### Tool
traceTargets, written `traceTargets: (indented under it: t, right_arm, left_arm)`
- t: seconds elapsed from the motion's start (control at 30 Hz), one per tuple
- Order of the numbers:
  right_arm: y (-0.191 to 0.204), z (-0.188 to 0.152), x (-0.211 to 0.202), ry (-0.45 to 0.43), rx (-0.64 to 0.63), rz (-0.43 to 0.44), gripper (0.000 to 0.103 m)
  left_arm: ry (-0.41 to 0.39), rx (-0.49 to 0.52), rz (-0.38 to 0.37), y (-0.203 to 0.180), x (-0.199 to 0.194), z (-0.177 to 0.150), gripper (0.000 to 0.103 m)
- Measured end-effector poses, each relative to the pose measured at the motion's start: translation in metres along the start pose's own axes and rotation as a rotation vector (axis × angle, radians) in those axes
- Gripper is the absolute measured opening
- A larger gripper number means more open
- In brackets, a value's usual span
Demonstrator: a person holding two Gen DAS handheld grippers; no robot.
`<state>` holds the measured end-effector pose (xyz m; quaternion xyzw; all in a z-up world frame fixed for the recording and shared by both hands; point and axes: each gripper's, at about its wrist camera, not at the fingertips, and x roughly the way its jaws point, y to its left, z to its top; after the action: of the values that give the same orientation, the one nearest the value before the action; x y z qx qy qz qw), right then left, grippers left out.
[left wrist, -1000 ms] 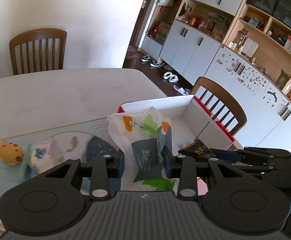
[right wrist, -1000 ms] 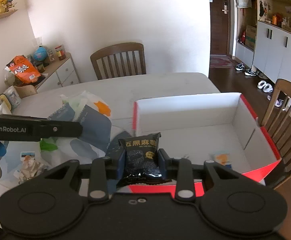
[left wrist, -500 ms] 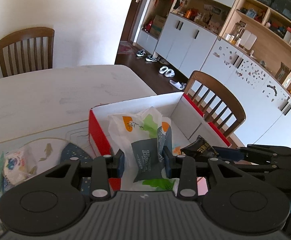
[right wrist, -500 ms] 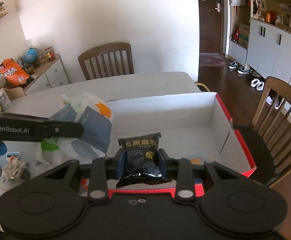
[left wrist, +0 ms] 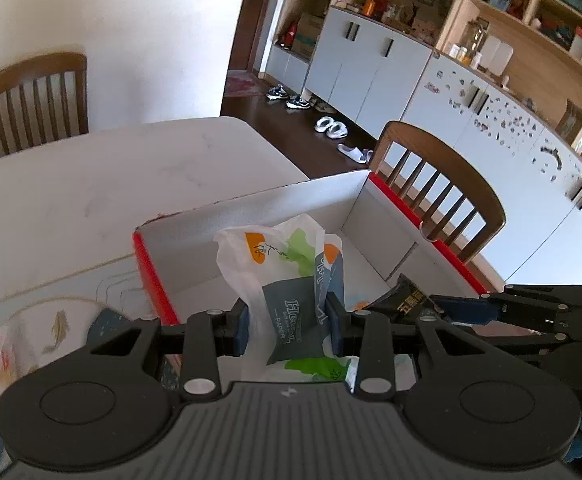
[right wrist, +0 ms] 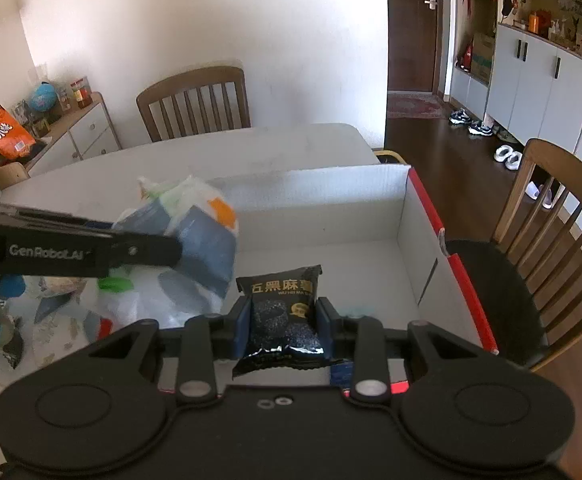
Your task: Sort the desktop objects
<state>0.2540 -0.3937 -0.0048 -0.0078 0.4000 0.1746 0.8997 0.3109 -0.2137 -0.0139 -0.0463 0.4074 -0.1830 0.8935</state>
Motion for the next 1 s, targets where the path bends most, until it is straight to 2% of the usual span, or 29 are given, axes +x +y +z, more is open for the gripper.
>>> traceTargets:
  t: [0.17,0.33,0.53,1.0]
  right_arm:
    - [-0.005,0.000,0.014,0.014,-0.011,-0.016,0.033]
    - [-0.013,-0.001,0.031,0.048,-0.013,-0.027,0.033]
    - [-0.016,-0.002,0.049,0.086,-0.026,-0.024,0.033]
    - [-0.021,-0.006,0.079,0.170,-0.062,-0.027,0.033]
  left_arm:
    - [0.029,0.047,0.040,-0.006,0.023,0.005,0.035]
    - [0.104,0.061,0.042,-0.002,0.048,0.010,0.035]
    - [0.166,0.096,0.081,-0.003,0.072,0.009,0.036]
    - [0.305,0.124,0.126,-0.004,0.104,0.019,0.036]
